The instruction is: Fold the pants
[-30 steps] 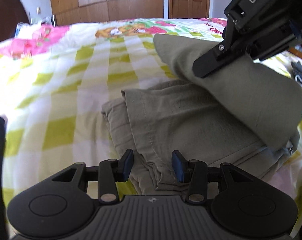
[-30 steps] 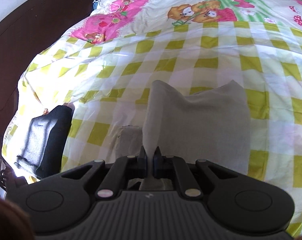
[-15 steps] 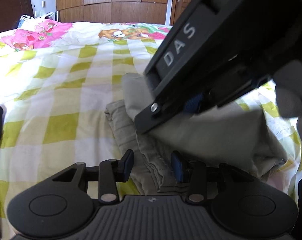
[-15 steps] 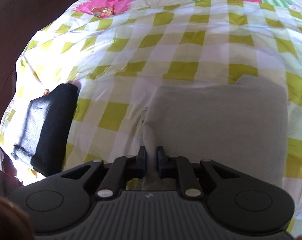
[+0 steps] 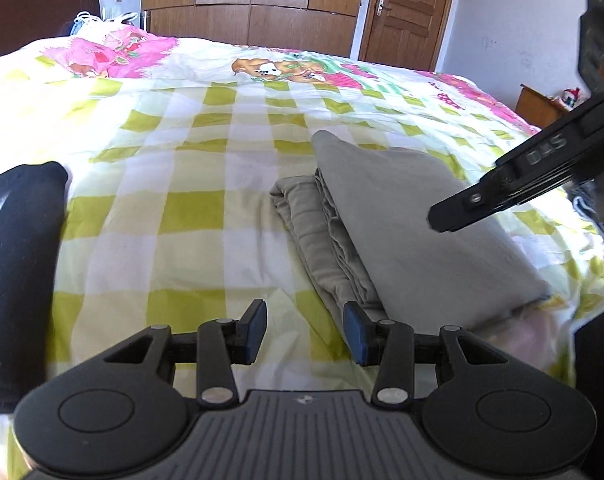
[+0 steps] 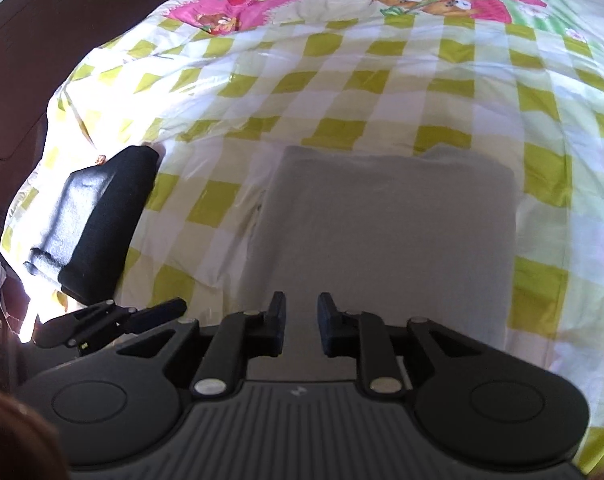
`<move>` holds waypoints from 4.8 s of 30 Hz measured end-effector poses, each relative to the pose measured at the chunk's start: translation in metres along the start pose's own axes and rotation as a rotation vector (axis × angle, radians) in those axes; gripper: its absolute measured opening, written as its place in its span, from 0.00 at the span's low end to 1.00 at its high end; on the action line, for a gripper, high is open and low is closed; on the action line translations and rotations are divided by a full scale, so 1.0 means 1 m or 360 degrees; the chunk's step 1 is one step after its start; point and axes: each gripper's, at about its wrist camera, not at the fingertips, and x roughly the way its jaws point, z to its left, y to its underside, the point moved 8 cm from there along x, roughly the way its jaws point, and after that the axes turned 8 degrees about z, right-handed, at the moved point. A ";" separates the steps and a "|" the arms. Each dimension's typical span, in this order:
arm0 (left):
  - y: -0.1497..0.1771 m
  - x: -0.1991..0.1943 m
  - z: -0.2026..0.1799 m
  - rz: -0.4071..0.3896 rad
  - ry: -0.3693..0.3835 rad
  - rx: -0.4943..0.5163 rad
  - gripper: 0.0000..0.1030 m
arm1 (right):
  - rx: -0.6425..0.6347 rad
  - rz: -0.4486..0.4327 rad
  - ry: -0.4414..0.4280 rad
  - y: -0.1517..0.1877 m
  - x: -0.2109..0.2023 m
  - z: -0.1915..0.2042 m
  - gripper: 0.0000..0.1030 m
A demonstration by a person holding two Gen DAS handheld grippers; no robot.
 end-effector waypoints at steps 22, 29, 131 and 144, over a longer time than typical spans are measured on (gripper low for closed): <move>-0.032 0.033 -0.022 -0.0023 0.0187 0.0017 0.55 | -0.0050 -0.0129 0.0179 -0.057 0.023 0.011 0.04; -0.026 0.048 -0.027 0.0065 0.0178 0.0052 0.55 | -0.0237 -0.0168 0.0121 -0.057 0.016 0.054 0.04; -0.061 0.064 0.009 0.0129 -0.0126 0.0091 0.61 | -0.1013 -0.0130 0.0007 0.071 0.035 0.091 0.43; -0.099 0.062 0.008 0.0065 -0.0144 0.0235 0.25 | -0.0815 -0.0170 0.0171 0.059 0.020 0.083 0.05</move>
